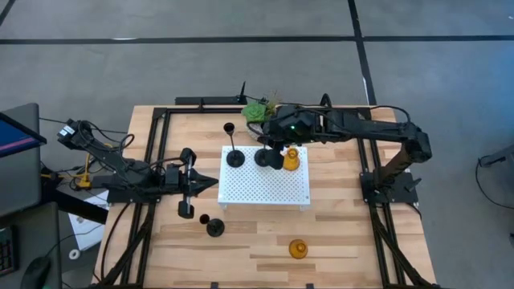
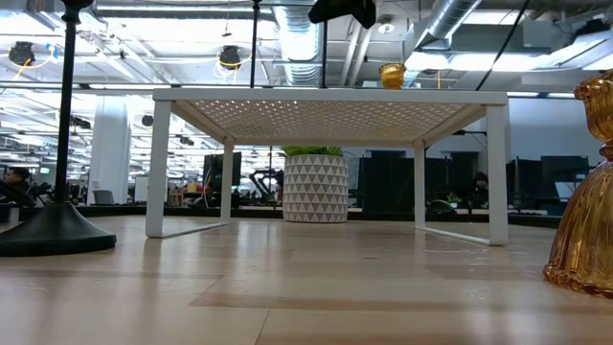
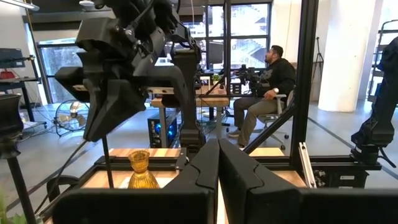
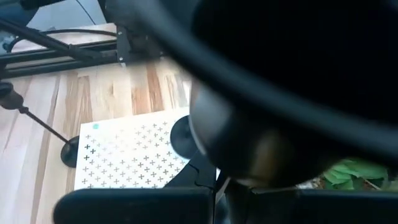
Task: Pick & Place candle stick holders
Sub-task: Put the top black candle holder on the shelf
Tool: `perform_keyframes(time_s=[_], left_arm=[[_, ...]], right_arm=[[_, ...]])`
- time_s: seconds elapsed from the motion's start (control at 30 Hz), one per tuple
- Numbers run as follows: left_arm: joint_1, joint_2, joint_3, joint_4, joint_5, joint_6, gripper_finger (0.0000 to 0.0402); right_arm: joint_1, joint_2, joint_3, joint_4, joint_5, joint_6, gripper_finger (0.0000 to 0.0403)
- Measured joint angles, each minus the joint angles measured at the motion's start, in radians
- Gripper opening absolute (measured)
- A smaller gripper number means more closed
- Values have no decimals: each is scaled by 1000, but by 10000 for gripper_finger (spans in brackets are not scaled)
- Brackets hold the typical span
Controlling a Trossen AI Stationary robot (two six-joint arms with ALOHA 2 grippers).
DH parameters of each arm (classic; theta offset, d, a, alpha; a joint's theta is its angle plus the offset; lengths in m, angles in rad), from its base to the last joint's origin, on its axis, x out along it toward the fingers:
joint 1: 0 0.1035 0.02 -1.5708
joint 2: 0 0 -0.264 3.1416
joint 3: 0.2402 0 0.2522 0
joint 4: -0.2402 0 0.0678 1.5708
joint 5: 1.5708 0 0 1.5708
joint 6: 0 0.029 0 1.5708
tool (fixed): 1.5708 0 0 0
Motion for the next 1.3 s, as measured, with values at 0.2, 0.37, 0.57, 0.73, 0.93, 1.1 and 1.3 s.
perform_keyframes(time_s=[0.2,0.37,0.57,0.73,0.93,1.1,1.3], left_arm=[[0,0,0,0,0,0,7],[0,0,0,-4,0,0,7],[0,0,0,-4,0,0,7],[0,0,0,-6,0,0,7],[0,0,0,-6,0,0,7],[0,0,0,-6,0,0,7],[0,0,0,-6,0,0,7]], right_arm=[[9,5,0,6,-3,-11,0],[9,17,-2,19,-3,-21,0],[8,34,-2,63,-9,-27,0],[1,51,-1,70,-26,-26,0],[-1,68,-2,65,-25,-26,0],[-2,82,0,69,-24,-26,0],[-5,91,0,70,-22,-42,0]])
